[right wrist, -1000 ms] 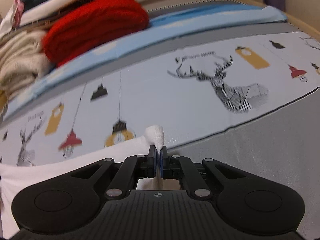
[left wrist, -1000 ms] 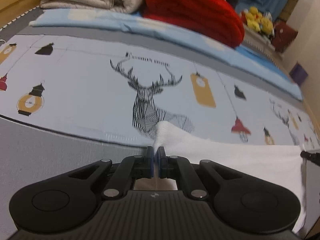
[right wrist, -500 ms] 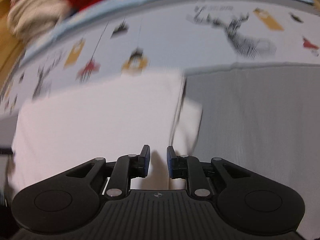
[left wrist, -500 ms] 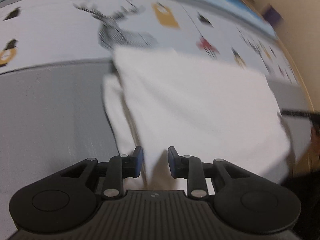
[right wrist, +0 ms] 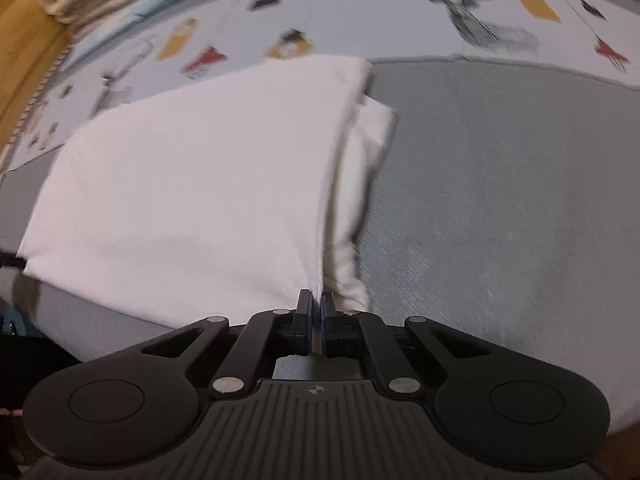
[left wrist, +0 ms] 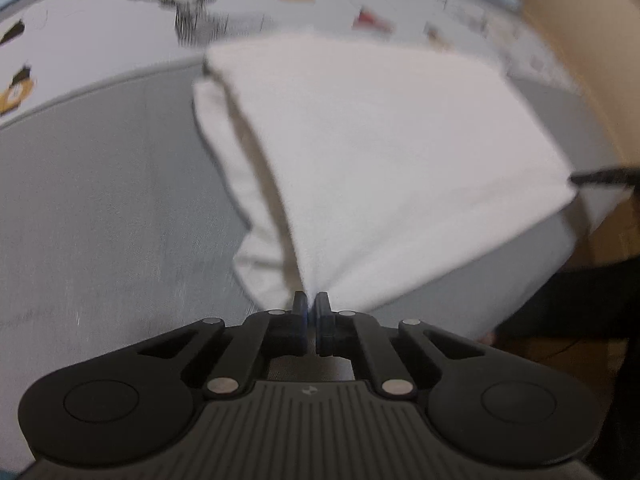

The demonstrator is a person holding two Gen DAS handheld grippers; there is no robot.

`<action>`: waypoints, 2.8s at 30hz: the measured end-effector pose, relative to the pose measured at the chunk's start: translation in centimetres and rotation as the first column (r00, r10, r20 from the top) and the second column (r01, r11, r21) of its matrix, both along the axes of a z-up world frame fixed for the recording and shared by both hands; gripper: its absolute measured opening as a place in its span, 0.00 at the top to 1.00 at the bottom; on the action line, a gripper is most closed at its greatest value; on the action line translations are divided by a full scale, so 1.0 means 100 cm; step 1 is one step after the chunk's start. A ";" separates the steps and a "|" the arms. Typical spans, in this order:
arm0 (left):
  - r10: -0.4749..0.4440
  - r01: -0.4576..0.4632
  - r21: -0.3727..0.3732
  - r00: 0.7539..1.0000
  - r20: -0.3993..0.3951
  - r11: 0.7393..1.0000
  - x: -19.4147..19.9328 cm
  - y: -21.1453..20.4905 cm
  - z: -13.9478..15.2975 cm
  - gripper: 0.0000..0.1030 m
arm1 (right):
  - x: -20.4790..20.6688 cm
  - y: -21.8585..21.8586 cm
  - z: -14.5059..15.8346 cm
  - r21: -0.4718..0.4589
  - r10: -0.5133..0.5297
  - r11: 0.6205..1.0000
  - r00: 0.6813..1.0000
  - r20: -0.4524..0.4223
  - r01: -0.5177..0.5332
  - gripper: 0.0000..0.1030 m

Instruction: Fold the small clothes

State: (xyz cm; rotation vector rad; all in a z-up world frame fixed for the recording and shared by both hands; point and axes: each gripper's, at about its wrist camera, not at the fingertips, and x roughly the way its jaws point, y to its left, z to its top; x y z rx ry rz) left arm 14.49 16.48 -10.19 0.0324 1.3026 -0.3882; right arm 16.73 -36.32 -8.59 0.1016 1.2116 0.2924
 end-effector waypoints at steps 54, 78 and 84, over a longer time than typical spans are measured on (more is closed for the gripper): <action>0.485 -0.484 -0.169 0.874 -0.033 0.859 0.053 0.093 -0.019 0.50 | 0.022 0.037 0.049 0.035 -0.283 0.955 0.872 0.400 0.294 0.75; 0.385 -0.394 0.075 0.916 0.116 0.916 0.042 0.063 0.002 0.84 | 0.022 0.052 0.049 0.031 -0.278 0.956 0.872 0.403 0.291 0.75; 0.348 -0.375 0.212 0.925 0.152 0.903 0.035 0.062 0.012 0.84 | 0.021 0.051 0.053 0.058 -0.275 0.959 0.870 0.410 0.276 0.75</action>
